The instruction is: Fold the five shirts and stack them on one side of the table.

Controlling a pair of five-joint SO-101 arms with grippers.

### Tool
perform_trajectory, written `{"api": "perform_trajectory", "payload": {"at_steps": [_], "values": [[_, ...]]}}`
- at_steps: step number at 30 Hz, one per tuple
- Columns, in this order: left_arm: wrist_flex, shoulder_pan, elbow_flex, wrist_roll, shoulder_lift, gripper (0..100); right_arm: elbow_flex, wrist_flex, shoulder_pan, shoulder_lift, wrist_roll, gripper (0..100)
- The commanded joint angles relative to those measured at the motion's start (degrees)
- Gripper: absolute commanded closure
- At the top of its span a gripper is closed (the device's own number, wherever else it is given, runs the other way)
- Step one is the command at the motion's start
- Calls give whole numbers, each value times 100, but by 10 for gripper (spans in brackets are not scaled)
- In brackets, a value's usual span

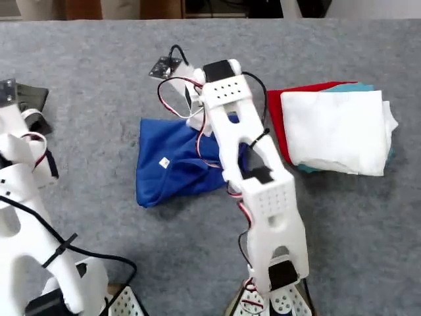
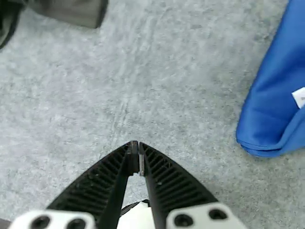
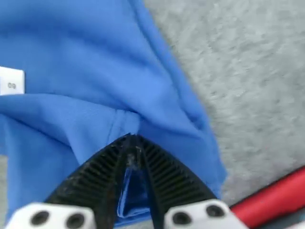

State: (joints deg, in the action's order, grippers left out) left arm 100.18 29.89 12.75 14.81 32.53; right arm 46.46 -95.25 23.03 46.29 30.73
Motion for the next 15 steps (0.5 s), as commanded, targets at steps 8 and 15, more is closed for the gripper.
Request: {"api": "perform_trajectory", "payload": {"at_steps": [8,15], "values": [[53,202,18,35,145,981,251,-721,-84,-4,-211,997],[9,158,-18,44,101,981,-1051,-677,-312,-840,-185,997]]}}
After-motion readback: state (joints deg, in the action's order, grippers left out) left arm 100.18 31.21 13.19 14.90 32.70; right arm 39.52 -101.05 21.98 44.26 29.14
